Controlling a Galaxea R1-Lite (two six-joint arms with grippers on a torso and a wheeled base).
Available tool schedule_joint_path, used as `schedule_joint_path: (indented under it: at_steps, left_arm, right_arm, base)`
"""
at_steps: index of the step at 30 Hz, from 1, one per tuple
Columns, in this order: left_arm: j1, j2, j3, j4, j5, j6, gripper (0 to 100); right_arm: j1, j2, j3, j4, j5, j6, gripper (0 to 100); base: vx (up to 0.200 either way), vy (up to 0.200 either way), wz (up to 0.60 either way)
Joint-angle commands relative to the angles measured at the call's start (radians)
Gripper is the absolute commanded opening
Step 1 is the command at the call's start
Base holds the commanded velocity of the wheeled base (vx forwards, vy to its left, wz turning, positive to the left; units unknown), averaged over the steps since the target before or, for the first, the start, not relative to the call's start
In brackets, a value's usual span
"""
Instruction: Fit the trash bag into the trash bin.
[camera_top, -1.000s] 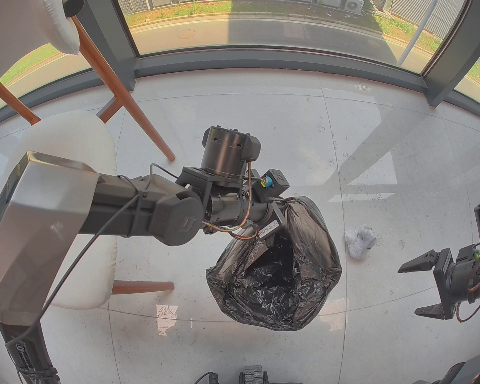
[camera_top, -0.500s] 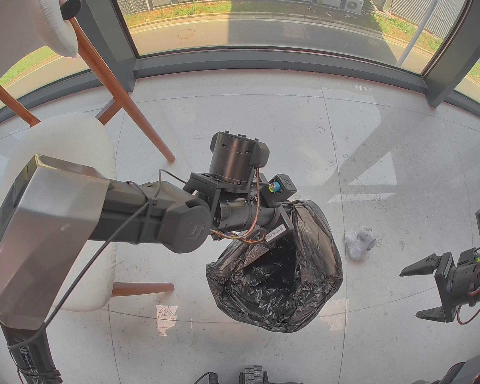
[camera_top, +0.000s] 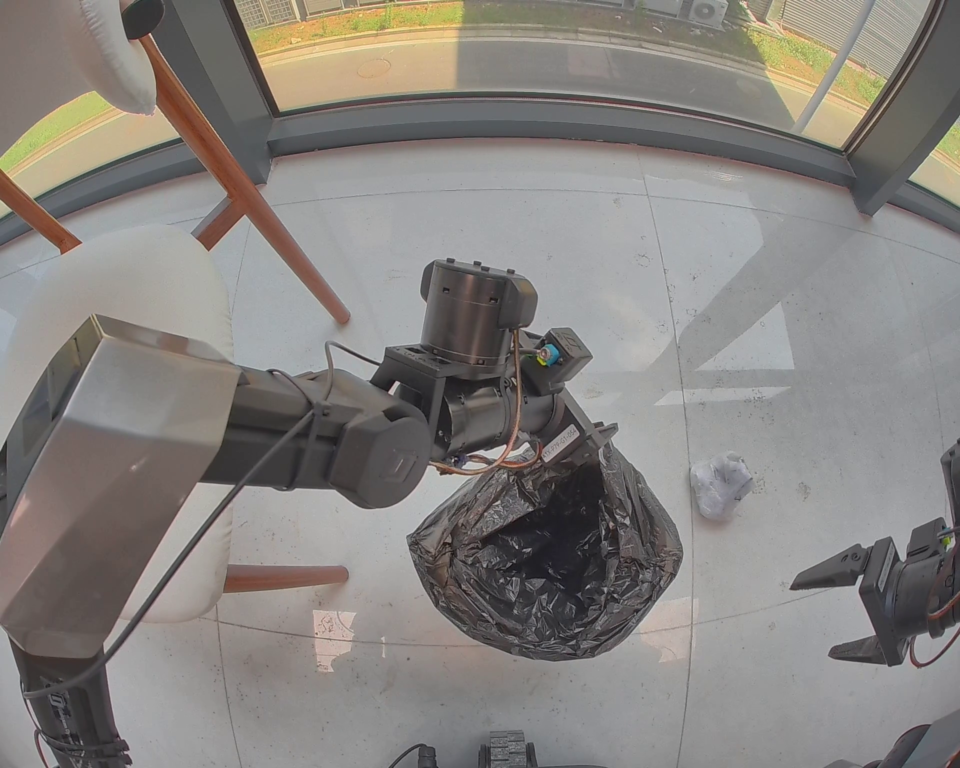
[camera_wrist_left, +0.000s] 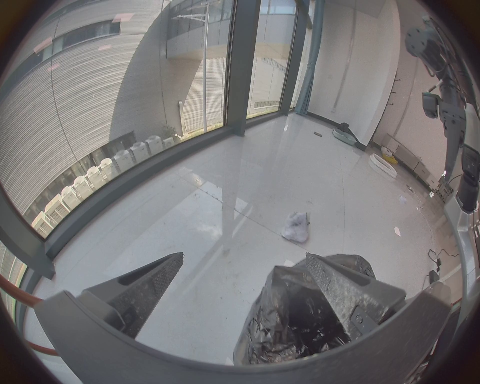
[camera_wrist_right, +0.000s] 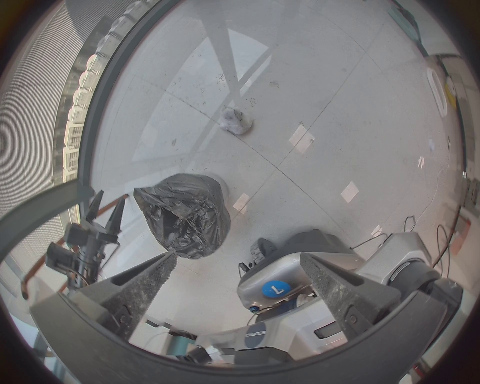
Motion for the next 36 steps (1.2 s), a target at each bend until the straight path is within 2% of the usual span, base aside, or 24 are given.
schedule_joint_path:
  at_steps: [1,5,7,11,13,18,19,21,28,36]
  left_arm:
    - [0.003,-0.095,0.019,0.073,0.01,-0.037,100]
    - [0.003,-0.213,0.04,0.142,0.037,-0.117,100]
    - [0.003,-0.296,0.062,0.219,0.043,-0.163,100]
    - [-0.001,-0.454,0.132,0.357,0.062,-0.253,100]
    - [-0.009,-0.57,0.209,0.402,0.068,-0.336,100]
    - [-0.008,-0.621,0.289,0.399,0.069,-0.362,100]
    - [-0.004,-0.673,0.346,0.399,0.073,-0.381,100]
    - [-0.004,-0.688,0.364,0.4,0.073,-0.393,100]
    - [-0.003,-0.754,0.406,0.408,0.074,-0.408,100]
    - [-0.001,-0.816,0.427,0.399,0.112,-0.422,100]
  right_arm:
    - [0.016,0.046,0.025,-0.005,0.0,-0.077,100]
    - [0.018,0.099,0.014,-0.01,0.001,-0.112,100]
    - [0.018,0.124,0.017,-0.01,0.003,-0.132,100]
    - [0.018,0.131,0.025,-0.01,0.003,-0.148,100]
    - [0.01,0.124,0.029,-0.008,0.003,-0.146,100]
    - [-0.001,0.11,0.032,-0.008,0.004,-0.138,100]
    - [-0.01,0.11,0.045,-0.01,0.006,-0.14,100]
    - [-0.01,0.11,0.046,-0.01,0.006,-0.14,100]
    - [-0.009,0.118,0.045,-0.02,0.006,-0.145,100]
    - [-0.009,0.155,0.052,-0.131,0.009,-0.142,100]
  base:
    - [0.0,0.0,0.0]
    - [0.0,0.0,0.0]
    - [0.0,0.0,0.0]
    - [0.0,0.0,0.0]
    - [0.0,0.0,0.0]
    - [0.0,0.0,0.0]
    - [-0.2,0.0,0.0]
    - [-0.2,0.0,0.0]
    - [-0.2,-0.2,0.0]
    - [-0.2,-0.2,0.0]
